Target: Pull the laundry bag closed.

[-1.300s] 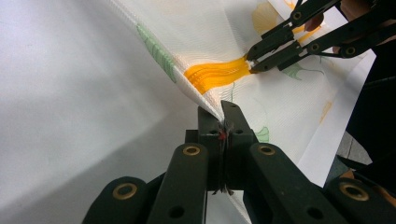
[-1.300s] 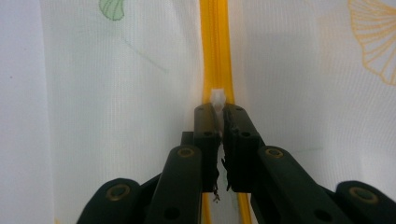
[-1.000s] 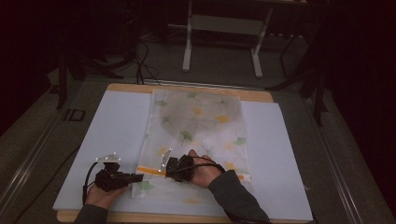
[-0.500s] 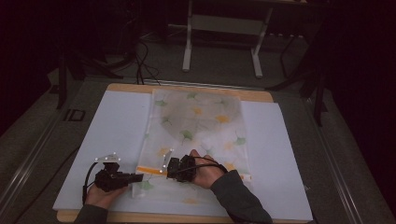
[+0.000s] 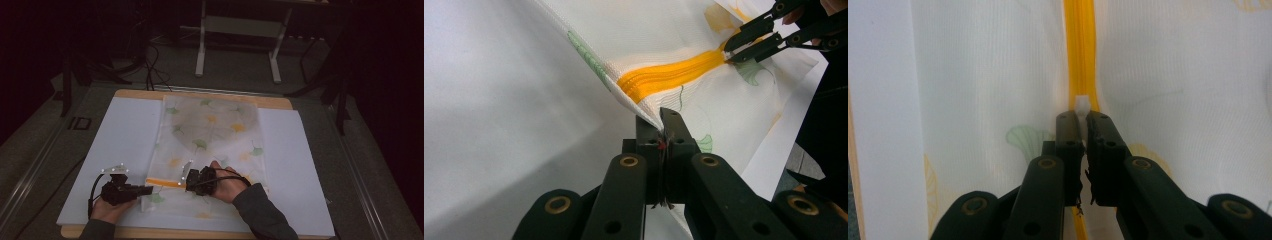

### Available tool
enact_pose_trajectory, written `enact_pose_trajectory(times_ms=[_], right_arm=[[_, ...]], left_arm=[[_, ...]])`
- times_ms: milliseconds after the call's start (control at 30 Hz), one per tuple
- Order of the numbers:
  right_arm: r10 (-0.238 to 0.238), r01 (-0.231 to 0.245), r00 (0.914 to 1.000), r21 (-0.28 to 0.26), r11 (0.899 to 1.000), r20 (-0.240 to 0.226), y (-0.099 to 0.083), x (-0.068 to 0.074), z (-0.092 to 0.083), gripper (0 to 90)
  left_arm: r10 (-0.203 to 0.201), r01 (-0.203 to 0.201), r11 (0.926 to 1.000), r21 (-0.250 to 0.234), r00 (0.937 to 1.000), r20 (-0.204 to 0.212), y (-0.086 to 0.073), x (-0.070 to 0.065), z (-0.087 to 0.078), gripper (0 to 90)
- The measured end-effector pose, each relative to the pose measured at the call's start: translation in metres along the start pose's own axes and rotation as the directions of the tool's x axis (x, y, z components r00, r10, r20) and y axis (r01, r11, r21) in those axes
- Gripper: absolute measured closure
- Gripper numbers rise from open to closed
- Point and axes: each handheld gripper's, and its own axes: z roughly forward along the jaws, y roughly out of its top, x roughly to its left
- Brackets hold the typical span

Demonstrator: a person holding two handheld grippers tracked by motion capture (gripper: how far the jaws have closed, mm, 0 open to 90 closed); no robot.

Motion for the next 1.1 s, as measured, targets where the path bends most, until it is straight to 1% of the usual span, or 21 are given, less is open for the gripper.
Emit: enact_pose_trajectory(times_ms=[333,433,467,567,800,1100], right_arm=[[0.003,-0.003,1.0,0.014,1.0,0.006,-0.006,-0.001,-0.004,84.7],[0.003,-0.003,1.0,0.026,1.0,0.006,-0.01,-0.002,-0.003,84.7],[0.011,-0.011,0.9999,0.029,1.0,0.006,-0.011,-0.002,-0.004,84.7],[0.012,-0.012,0.9999,0.024,1.0,0.008,-0.014,-0.003,-0.005,84.7],[0.022,-0.022,0.9997,0.039,0.999,0.005,-0.022,-0.004,-0.007,84.7],[0.036,-0.036,0.9994,0.042,0.998,0.002,-0.03,-0.007,-0.01,84.8]], left_arm=[[-0.001,0.001,1.0,-0.001,1.0,0.002,0.0,0.0,-0.001,89.0],[-0.002,0.002,1.0,-0.004,1.0,0.001,0.0,0.0,-0.001,88.9],[-0.002,0.002,1.0,-0.003,1.0,0.0,0.0,0.0,-0.001,89.0],[-0.002,0.002,1.0,-0.004,1.0,0.0,0.0,0.0,-0.001,88.9],[-0.004,0.004,1.0,-0.005,1.0,-0.001,0.0,0.0,-0.002,89.0],[-0.005,0.005,1.0,-0.005,1.0,-0.001,0.0,0.001,-0.002,89.0]])
